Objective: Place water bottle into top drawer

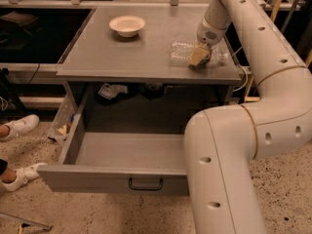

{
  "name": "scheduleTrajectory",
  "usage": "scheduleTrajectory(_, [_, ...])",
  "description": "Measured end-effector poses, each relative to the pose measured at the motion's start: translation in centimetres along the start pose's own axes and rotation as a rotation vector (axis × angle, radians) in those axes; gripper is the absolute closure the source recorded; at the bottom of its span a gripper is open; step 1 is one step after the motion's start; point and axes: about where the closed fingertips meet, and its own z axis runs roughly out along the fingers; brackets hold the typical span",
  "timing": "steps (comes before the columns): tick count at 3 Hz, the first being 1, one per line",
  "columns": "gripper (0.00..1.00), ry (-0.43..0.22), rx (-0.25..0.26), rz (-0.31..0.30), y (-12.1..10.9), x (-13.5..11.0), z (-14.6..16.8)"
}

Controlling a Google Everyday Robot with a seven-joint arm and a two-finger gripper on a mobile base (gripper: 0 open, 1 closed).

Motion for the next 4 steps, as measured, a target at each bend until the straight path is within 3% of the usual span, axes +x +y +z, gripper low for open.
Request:
scheduleTrajectory(1, [1.0,-0.012,0.037,0.038,-0.3,0.1,-2.0])
scheduleTrajectory(2, [1.0,-0.114,0.055,-0.008,1.7,-2.0,-7.0])
scheduleTrajectory(3, [1.0,-0.17,0.054,-0.037,3.2,-4.3,-8.6])
scheduleTrajectory(4, [1.0,-0.17,0.053,-0.037,3.2,-4.3,-8.6])
